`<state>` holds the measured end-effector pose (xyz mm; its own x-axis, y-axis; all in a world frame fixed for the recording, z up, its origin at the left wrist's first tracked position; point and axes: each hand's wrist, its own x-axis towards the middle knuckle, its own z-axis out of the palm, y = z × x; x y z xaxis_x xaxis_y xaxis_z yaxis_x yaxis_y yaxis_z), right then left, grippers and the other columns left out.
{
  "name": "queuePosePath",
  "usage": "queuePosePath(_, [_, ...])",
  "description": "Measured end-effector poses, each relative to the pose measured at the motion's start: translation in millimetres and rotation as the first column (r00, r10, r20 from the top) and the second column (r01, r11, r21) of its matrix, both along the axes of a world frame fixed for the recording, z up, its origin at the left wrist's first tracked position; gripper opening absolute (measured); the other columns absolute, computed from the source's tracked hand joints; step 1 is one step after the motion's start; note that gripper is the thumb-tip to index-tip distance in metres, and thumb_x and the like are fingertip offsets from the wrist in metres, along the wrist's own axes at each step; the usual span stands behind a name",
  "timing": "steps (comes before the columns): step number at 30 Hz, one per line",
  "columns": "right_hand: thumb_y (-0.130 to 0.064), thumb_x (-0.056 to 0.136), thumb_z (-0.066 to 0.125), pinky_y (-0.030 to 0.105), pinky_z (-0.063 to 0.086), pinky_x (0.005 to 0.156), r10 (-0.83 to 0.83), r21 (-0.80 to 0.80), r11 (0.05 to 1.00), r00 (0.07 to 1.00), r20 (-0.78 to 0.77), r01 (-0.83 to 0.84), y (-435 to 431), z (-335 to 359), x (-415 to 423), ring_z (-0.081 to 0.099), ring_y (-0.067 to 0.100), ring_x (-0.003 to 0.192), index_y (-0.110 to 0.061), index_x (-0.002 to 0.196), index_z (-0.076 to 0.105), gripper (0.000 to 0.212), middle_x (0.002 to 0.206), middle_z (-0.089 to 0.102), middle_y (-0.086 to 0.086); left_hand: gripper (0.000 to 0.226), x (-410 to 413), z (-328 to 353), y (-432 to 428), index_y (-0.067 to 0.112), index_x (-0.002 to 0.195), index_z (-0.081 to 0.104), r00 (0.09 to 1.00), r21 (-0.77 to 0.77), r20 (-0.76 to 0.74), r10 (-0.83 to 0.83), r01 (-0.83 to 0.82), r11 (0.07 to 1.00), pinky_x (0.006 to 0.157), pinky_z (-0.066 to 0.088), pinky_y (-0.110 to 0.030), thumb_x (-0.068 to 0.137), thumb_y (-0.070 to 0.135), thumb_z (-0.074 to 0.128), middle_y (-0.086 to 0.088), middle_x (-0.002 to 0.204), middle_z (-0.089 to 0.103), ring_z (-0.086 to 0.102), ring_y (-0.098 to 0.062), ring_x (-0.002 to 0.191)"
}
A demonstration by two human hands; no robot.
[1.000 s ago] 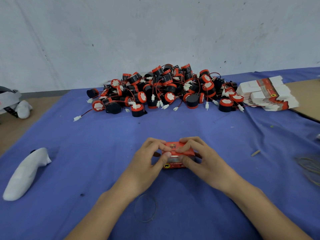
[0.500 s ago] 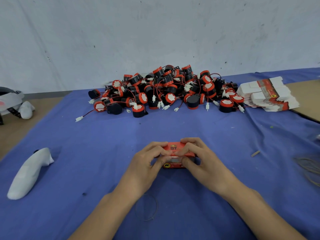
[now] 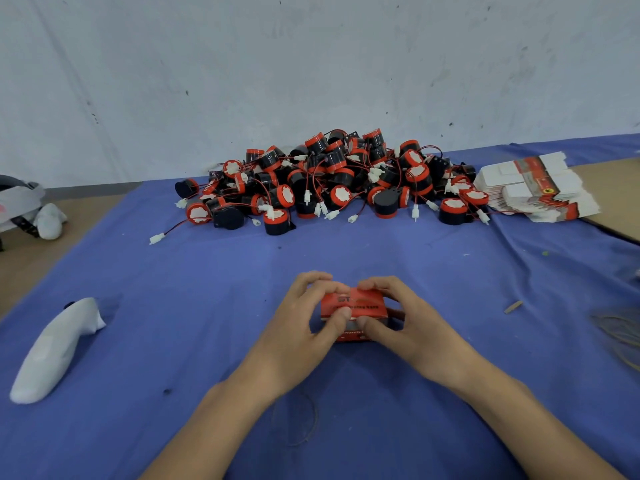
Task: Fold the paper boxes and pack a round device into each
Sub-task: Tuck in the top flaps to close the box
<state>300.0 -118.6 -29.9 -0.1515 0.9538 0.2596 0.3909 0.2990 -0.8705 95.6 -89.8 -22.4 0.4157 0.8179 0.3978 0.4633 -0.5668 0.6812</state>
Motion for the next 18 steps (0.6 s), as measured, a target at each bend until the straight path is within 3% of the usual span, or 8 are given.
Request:
queuePosePath(2, [-0.053,0.082,0.066,0.012,0.049,0.086,0.013,-0.003,1.0,1.0,-0.015,-0.013,-0.7,-0.6,-2.8,0.063,-0.001,0.108,-0.052,0.118,0.052,0.038,0.121,0.06,-0.026,0.017,2.5,4.5,3.6,0.049,0.114,0.06,0.998,-0.052,-0.028,-0.061,0.06,0.997,0.094,0.034,-0.001,0.098,0.042,0.058,0.029,0.138,0.04,0.038,0.016,0.126])
queuePosePath(4, [-0.054,0.083,0.066,0.013,0.049,0.088,0.027,-0.003,1.0,0.999,-0.034,-0.027,-1.0,-0.7,-4.6,0.064,0.0,0.109,-0.053,0.118,0.052,0.038,0.121,0.061,-0.025,0.02,4.4,5.0,7.0,0.042,0.118,0.063,0.994,-0.064,-0.045,-0.101,0.098,0.993,0.101,0.04,-0.012,0.098,0.04,0.058,0.026,0.135,0.051,0.044,0.009,0.126])
queuePosePath(6, [-0.047,0.088,0.067,0.016,0.051,0.09,0.032,-0.012,0.999,0.998,-0.047,-0.032,-1.1,-0.6,-3.7,0.065,0.003,0.109,-0.053,0.117,0.053,0.033,0.121,0.062,-0.023,0.023,6.3,2.6,7.2,0.04,0.121,0.063,0.995,-0.06,-0.042,-0.09,0.087,0.994,0.103,0.04,-0.019,0.099,0.04,0.057,0.027,0.128,0.056,0.047,0.002,0.125])
queuePosePath(9, [-0.032,0.096,0.065,0.017,0.051,0.091,0.037,-0.038,0.999,0.999,-0.039,-0.039,-2.1,-2.2,-2.3,0.064,0.003,0.11,-0.048,0.126,0.05,0.037,0.122,0.06,-0.025,0.036,12.6,-4.2,1.2,0.037,0.131,0.056,0.995,-0.041,-0.069,-0.068,0.065,0.997,0.104,0.034,-0.015,0.101,0.053,0.042,0.03,0.129,0.047,0.037,0.001,0.128])
queuePosePath(11, [-0.024,0.1,0.058,0.013,0.046,0.094,0.044,-0.05,0.998,0.999,0.0,-0.044,-3.7,-4.9,-4.4,0.057,-0.001,0.117,-0.046,0.136,0.043,0.045,0.127,0.051,-0.033,0.047,18.2,-7.6,-3.3,0.033,0.134,0.049,0.994,-0.001,-0.101,-0.039,0.039,0.999,0.105,0.035,-0.02,0.099,0.058,0.031,0.026,0.13,0.042,0.034,0.0,0.128])
queuePosePath(15, [-0.013,0.105,0.043,0.003,0.035,0.098,0.089,-0.118,0.989,0.995,-0.047,-0.094,-4.8,-8.7,-10.1,0.039,-0.017,0.127,-0.039,0.147,0.029,0.051,0.135,0.033,-0.043,0.039,23.7,-8.1,-8.6,0.025,0.132,0.048,0.997,-0.001,-0.068,-0.025,0.025,1.0,0.106,0.039,-0.03,0.104,0.047,0.032,0.017,0.13,0.043,0.038,-0.005,0.126])
queuePosePath(18, [-0.01,0.107,0.039,-0.001,0.035,0.093,0.07,-0.137,0.986,0.985,-0.158,-0.092,-5.5,-5.8,-15.0,0.042,-0.022,0.121,-0.033,0.145,0.034,0.045,0.138,0.036,-0.034,0.035,25.0,-6.4,-10.5,0.022,0.133,0.048,0.999,-0.054,-0.022,-0.037,0.036,0.998,0.108,0.039,-0.032,0.105,0.037,0.034,0.014,0.132,0.042,0.037,-0.006,0.128])
